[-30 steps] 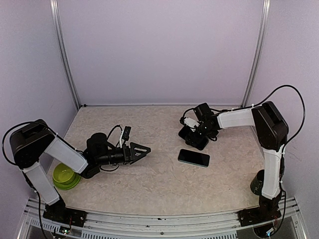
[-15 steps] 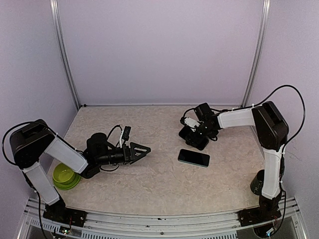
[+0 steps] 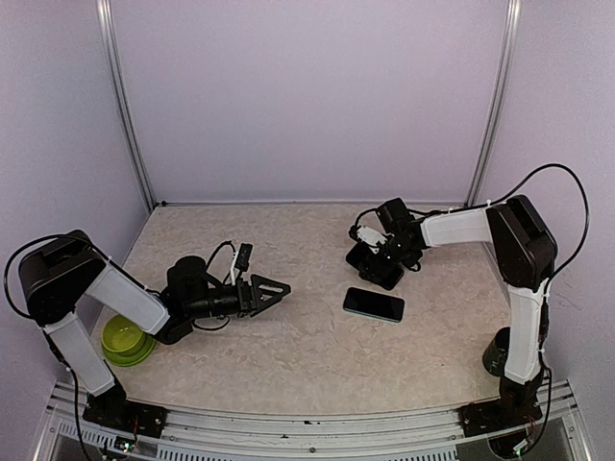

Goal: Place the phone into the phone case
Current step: Place the phone with the phone case at the center of the board.

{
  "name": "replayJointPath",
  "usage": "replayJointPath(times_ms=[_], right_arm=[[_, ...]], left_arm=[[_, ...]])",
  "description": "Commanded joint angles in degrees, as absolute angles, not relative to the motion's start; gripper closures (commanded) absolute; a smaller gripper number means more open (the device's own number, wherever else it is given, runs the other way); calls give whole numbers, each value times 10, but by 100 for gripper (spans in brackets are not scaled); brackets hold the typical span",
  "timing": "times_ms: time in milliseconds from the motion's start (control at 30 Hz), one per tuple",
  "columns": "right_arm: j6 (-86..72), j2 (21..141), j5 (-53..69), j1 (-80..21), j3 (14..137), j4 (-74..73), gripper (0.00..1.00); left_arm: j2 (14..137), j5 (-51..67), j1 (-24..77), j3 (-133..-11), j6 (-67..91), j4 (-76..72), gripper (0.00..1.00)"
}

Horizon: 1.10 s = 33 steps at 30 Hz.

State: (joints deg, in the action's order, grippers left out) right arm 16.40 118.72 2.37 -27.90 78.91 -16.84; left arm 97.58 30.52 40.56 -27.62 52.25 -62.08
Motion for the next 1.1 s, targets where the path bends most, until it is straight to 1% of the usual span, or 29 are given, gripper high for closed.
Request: replayJointPath(times_ms=[0, 67, 133, 433, 567, 700, 800, 933, 1067], right_arm=[[171, 1207, -1, -266, 779, -231, 17], [171, 1209, -1, -265, 780, -231, 15], [171, 1210, 15, -263, 779, -231, 15], [168, 1212, 18, -263, 777, -229, 14], [158, 1194, 16, -262, 778, -223, 14], [128, 1156, 6, -262, 776, -202, 9], [89, 1130, -35, -260, 772, -188, 8], [45, 1102, -108, -258, 758, -181, 9], [23, 1078, -180, -258, 720, -166, 10]], left_arm=[[971, 298, 403, -286, 516, -622, 16], [972, 298, 403, -286, 516, -621, 16], [973, 298, 403, -285, 515, -622, 16], [977, 297, 403, -283, 518, -629, 16], [978, 296, 403, -282, 519, -630, 16], [976, 296, 403, -281, 518, -629, 16], [975, 296, 402, -280, 518, -629, 16], [969, 296, 402, -277, 515, -628, 16], [966, 295, 401, -275, 513, -626, 16]])
